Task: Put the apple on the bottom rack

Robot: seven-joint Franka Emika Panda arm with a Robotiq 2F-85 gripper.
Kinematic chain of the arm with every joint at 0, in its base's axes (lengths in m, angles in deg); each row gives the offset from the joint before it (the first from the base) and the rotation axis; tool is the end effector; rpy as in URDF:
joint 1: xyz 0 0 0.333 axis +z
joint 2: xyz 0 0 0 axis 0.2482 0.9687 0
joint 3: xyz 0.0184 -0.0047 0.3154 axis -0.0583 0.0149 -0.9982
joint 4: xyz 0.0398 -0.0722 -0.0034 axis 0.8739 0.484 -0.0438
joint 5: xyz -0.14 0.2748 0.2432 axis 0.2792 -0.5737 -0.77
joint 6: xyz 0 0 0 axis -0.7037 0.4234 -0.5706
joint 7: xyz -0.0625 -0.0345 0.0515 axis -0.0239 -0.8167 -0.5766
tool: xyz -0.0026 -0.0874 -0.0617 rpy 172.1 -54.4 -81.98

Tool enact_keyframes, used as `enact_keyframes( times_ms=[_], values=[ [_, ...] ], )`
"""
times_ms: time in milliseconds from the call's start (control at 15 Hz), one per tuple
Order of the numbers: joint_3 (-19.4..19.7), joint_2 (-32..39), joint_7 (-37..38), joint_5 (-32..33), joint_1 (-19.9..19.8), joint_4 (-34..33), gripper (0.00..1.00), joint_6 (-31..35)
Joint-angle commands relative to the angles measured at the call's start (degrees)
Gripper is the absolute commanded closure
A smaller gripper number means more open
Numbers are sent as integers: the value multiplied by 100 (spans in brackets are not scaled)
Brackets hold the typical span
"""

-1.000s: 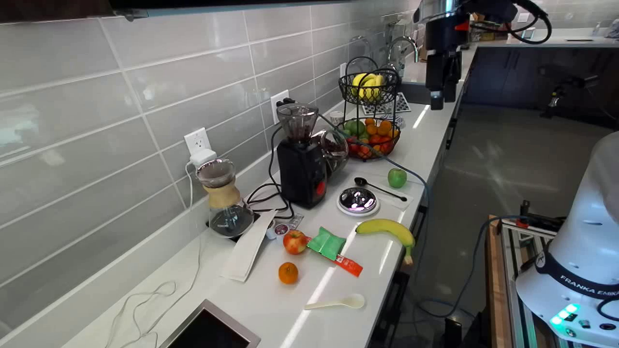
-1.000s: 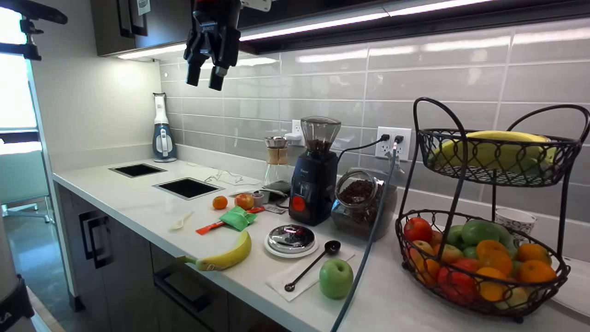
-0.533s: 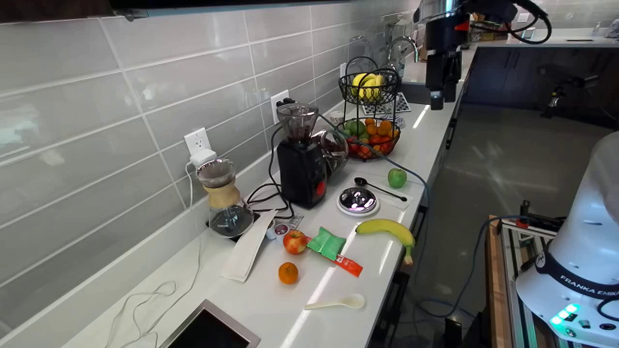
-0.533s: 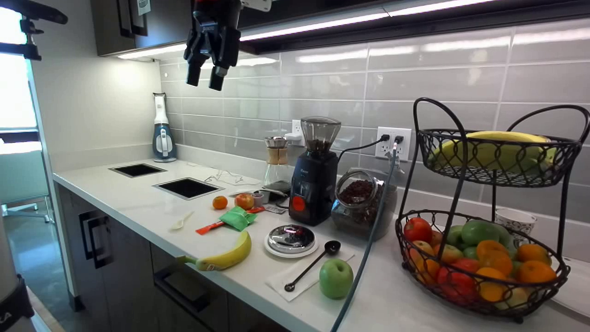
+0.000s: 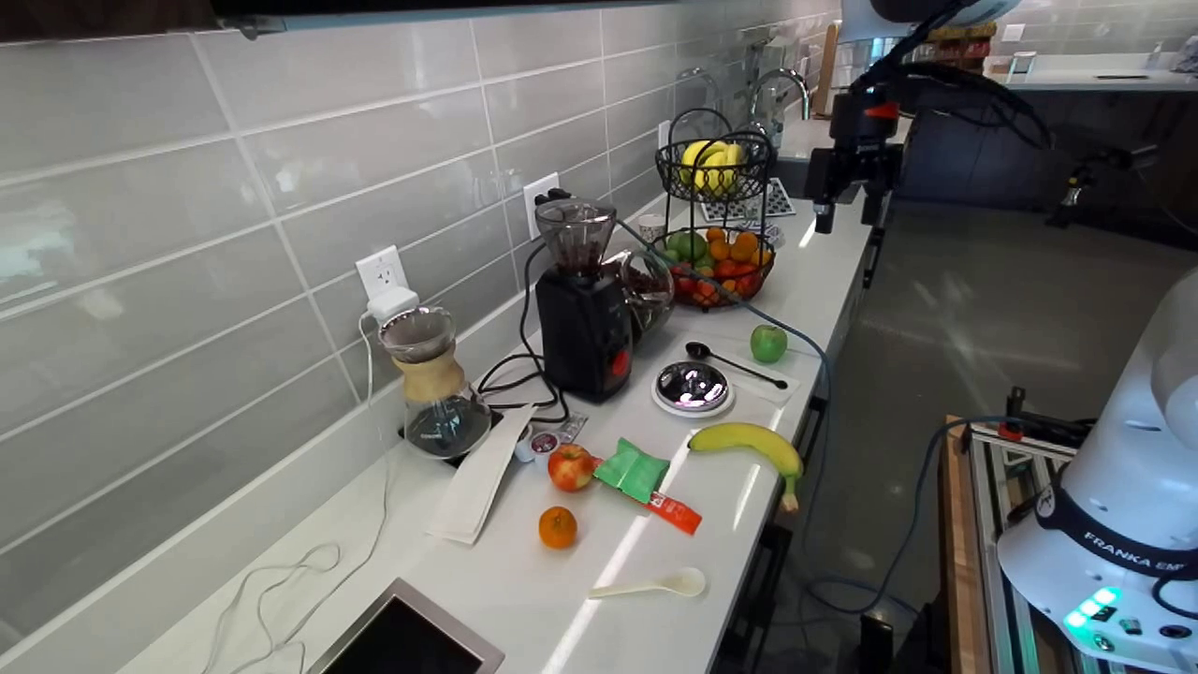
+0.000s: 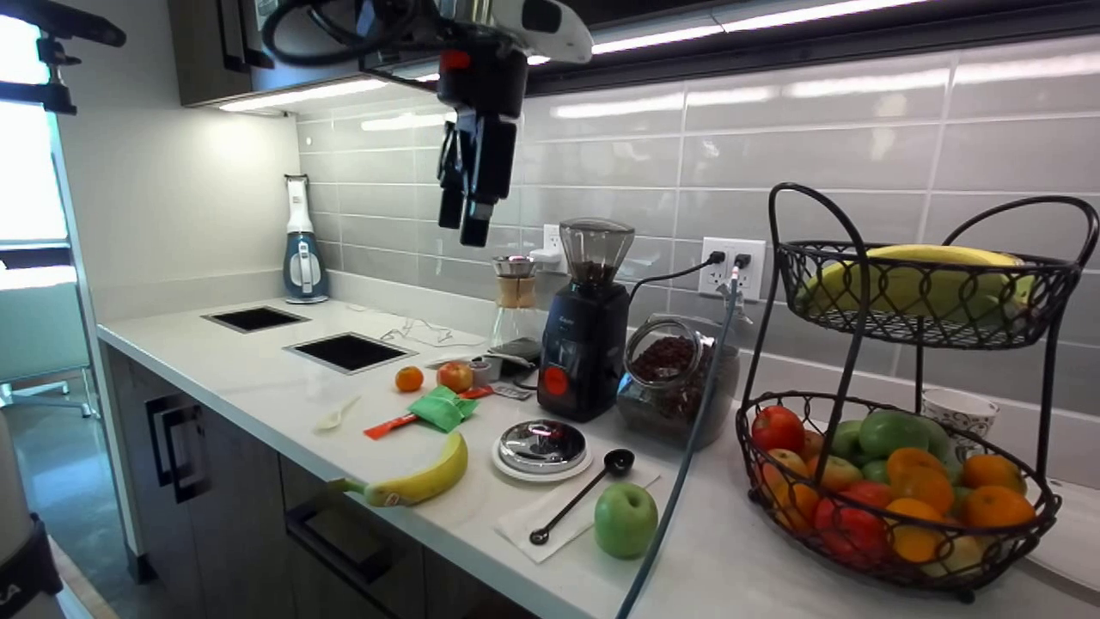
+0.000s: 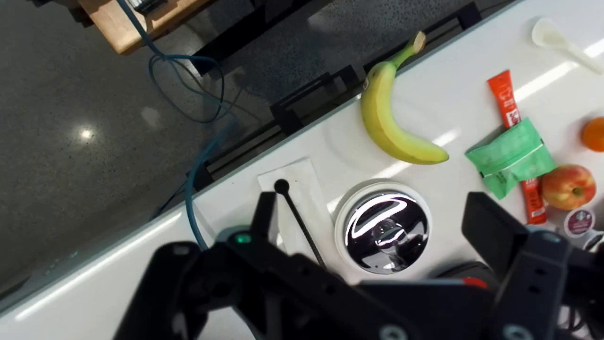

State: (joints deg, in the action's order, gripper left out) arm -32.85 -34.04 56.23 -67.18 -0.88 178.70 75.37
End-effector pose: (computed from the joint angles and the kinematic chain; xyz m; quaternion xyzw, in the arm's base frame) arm 0.3294 -0.1927 0.4979 -0.9553 0.2840 0.0445 0.0688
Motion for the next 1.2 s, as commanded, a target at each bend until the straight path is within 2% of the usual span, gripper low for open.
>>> enact_keyframes(
  times_ms=[0,133,200,267,733,933,1133],
  values=[
    [560,80,-153,-529,-316,499,0,808],
    [755,322,-32,-820,-471,578,0,1050],
    [821,479,32,-975,-499,450,0,842],
    [674,250,-138,-729,-524,497,0,840],
    [738,464,-72,-905,-590,470,0,842],
    [552,427,-394,-549,-553,1046,0,1920],
    [596,371,-1145,-632,-388,1717,0,3382]
  ],
)
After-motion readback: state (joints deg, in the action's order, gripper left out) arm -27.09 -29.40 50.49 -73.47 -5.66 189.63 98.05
